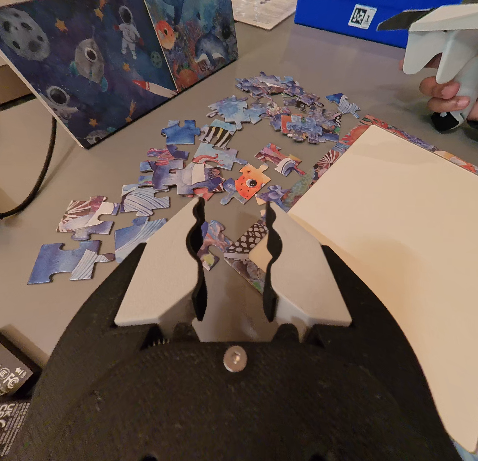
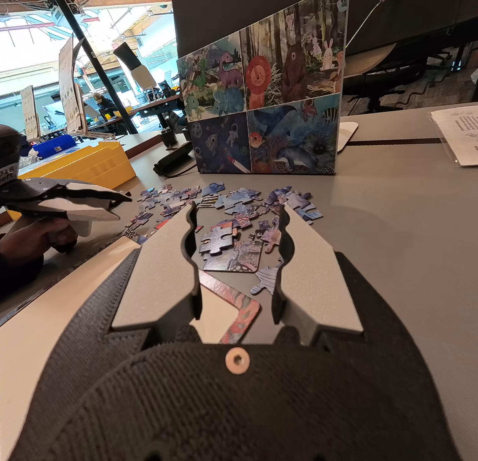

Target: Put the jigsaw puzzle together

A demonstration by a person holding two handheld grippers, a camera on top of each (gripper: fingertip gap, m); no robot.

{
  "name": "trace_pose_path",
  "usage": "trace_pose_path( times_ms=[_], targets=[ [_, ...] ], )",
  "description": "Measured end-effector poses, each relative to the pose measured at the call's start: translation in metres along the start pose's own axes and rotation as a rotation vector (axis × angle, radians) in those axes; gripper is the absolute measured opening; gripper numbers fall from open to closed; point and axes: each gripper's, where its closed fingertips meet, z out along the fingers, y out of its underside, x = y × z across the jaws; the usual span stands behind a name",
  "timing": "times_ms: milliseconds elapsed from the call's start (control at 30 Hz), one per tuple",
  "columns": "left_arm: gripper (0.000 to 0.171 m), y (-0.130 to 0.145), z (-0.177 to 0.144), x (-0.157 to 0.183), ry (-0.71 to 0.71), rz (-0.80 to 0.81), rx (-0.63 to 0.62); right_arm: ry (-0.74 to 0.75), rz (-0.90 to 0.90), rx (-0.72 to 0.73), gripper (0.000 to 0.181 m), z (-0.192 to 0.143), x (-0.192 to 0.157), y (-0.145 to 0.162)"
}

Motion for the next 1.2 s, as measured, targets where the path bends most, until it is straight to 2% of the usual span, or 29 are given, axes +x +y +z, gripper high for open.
trace_pose_path(
  times_ms=[100, 267, 400, 500, 633, 733, 800, 833, 867, 1100, 1133, 1200],
  targets=[
    [0.055, 0.009, 0.006, 0.005, 0.034, -0.009, -0.070, -0.001, 0.004, 0.000, 0.063, 0.000, 0.000, 0.000],
    [0.057, 0.021, 0.010, 0.020, 0.100, 0.023, -0.148, -0.027, 0.001, 0.008, 0.074, -0.004, -0.003, -0.001],
    [0.060, 0.030, 0.013, 0.032, 0.146, 0.063, -0.212, -0.089, 0.016, -0.004, 0.077, -0.022, -0.018, 0.004],
    [0.060, 0.032, 0.013, 0.036, 0.178, 0.041, -0.224, -0.172, -0.018, -0.126, 0.079, -0.048, -0.057, 0.031],
    [0.063, 0.032, 0.010, 0.042, 0.261, -0.052, -0.221, -0.205, -0.276, -0.323, 0.087, -0.086, -0.119, 0.082],
    [0.064, 0.036, 0.010, 0.047, 0.275, -0.053, -0.247, -0.204, -0.416, -0.476, 0.091, -0.106, -0.144, 0.122],
    [0.063, 0.037, 0.010, 0.050, 0.255, 0.001, -0.249, -0.161, -0.480, -0.564, 0.096, -0.115, -0.142, 0.144],
    [0.063, 0.039, 0.009, 0.053, 0.246, 0.020, -0.257, -0.147, -0.475, -0.553, 0.088, -0.118, -0.141, 0.145],
    [0.062, 0.040, 0.009, 0.055, 0.235, 0.036, -0.260, -0.122, -0.472, -0.555, 0.091, -0.121, -0.136, 0.145],
    [0.060, 0.055, -0.014, 0.082, 0.266, -0.002, -0.306, 0.071, -0.377, -0.553, 0.093, -0.138, -0.077, 0.131],
    [0.060, 0.059, -0.021, 0.089, 0.277, 0.002, -0.327, 0.106, -0.364, -0.545, 0.098, -0.140, -0.066, 0.127],
    [0.059, 0.066, -0.034, 0.112, 0.326, -0.001, -0.355, 0.224, -0.300, -0.519, 0.087, -0.145, -0.036, 0.118]
  ],
)
